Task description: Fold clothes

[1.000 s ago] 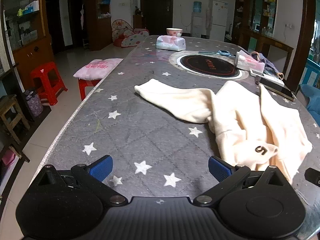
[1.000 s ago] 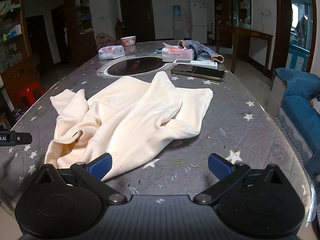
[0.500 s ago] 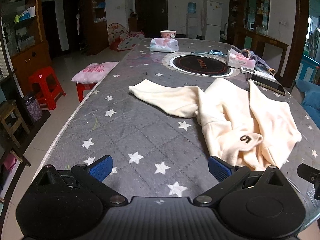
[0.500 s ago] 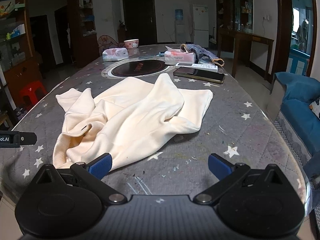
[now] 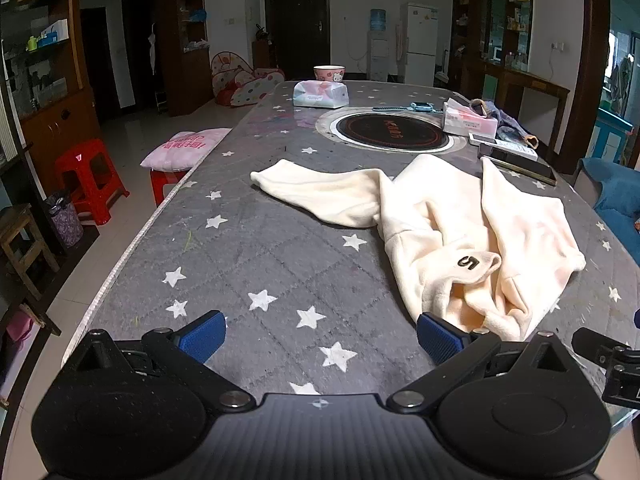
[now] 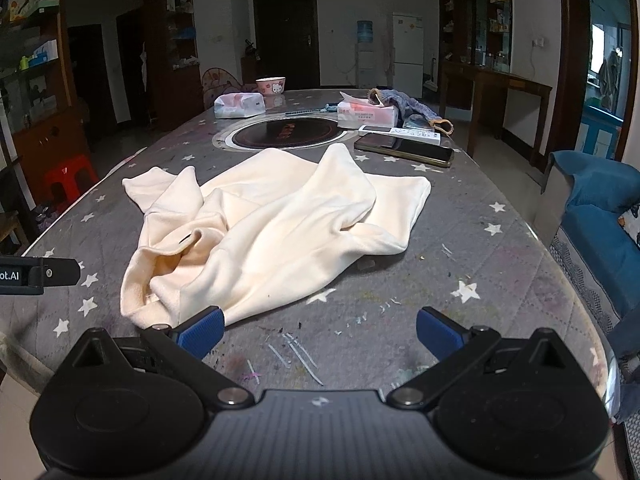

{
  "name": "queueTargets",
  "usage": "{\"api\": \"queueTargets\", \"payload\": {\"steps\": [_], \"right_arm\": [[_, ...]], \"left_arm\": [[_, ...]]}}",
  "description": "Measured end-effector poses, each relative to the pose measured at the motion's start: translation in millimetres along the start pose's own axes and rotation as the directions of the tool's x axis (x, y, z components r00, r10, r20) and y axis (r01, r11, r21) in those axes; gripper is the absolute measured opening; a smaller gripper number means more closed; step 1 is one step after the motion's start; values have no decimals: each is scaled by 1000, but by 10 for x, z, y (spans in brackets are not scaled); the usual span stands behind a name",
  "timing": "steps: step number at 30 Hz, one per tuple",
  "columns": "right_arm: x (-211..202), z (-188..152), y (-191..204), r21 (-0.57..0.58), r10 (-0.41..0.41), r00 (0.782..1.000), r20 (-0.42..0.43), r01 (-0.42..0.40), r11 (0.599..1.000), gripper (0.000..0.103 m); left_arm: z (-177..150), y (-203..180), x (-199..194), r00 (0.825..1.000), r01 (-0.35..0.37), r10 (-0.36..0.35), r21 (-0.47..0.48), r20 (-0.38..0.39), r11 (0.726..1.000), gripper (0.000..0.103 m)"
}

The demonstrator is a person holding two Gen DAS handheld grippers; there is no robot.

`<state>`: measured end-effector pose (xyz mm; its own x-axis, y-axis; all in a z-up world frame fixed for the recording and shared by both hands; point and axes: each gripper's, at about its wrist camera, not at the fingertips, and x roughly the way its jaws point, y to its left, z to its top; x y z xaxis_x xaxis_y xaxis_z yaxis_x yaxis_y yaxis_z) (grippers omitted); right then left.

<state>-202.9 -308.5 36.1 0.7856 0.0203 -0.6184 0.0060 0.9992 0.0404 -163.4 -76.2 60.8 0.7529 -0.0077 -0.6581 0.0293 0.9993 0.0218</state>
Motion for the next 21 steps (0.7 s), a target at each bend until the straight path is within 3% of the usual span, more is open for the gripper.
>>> {"api": "queueTargets", "payload": {"steps": [21], "right_arm": [[12, -5, 12, -2, 2, 1000, -5, -2, 1000, 103]], "left_arm": [[18, -105, 20, 1000, 4, -4, 34, -6, 999, 103]]}}
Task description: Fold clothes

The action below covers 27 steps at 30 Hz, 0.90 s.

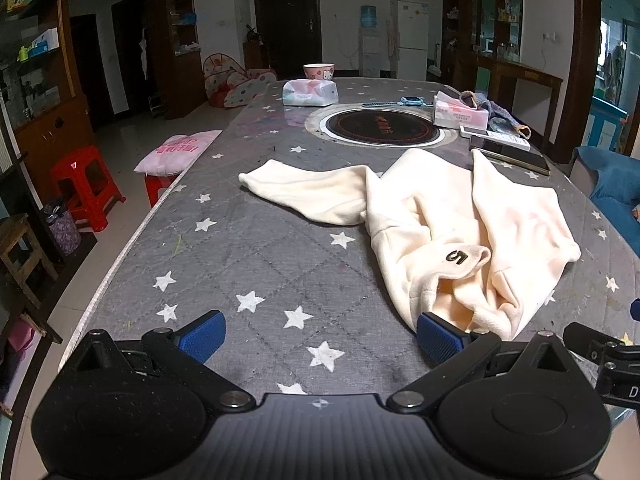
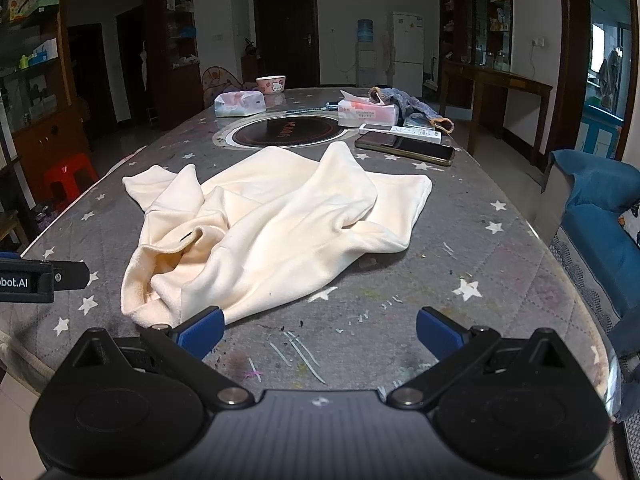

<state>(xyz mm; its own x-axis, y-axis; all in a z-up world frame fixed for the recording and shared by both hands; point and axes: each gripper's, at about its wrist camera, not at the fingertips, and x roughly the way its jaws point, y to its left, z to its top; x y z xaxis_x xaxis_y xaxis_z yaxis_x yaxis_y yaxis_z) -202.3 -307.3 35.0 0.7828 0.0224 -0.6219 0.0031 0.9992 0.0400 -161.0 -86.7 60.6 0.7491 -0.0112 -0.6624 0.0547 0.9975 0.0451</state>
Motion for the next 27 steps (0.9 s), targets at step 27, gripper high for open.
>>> {"api": "queueTargets", "payload": {"steps": [27], "right_arm": [[249, 167, 98, -39, 12, 999, -41, -14, 999, 103]], "left_arm": [[173, -30, 219, 999, 27, -26, 15, -27, 1000, 103]]}}
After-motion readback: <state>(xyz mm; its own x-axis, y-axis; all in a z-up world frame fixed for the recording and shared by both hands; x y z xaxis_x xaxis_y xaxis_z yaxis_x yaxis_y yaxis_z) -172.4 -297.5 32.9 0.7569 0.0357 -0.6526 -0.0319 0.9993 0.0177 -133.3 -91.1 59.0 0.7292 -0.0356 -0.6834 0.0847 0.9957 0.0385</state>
